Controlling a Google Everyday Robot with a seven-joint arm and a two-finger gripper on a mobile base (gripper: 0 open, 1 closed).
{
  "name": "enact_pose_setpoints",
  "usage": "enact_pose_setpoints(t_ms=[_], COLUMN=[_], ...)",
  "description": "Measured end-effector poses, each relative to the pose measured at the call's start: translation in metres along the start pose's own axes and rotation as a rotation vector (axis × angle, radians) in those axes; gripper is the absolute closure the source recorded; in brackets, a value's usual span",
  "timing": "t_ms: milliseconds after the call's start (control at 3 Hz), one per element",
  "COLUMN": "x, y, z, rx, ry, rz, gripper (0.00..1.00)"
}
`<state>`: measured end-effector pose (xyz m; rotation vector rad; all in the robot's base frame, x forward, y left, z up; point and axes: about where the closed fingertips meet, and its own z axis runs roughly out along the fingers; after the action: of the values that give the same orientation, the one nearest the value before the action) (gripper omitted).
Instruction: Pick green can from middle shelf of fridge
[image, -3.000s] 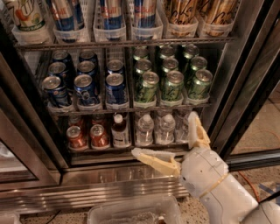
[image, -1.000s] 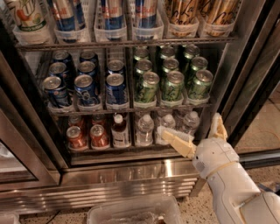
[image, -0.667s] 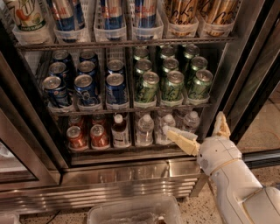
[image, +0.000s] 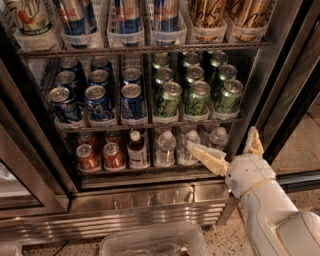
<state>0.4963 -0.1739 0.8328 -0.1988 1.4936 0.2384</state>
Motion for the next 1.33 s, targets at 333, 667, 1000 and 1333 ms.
enact_pose_setpoints(t_ms=[333, 667, 1000, 1333], x=[0.007, 0.010, 0.015, 0.014], y=[-0.011, -0.022, -0.038, -0.042], z=[0.004, 0.006, 0.012, 0.014], rx=[0.022, 0.041, 0.039, 0.039], ry=[0.004, 0.002, -0.011, -0.012], rz=[-0.008, -0.014, 0.024, 0.015], gripper=[0.00, 0.00, 0.00, 0.00])
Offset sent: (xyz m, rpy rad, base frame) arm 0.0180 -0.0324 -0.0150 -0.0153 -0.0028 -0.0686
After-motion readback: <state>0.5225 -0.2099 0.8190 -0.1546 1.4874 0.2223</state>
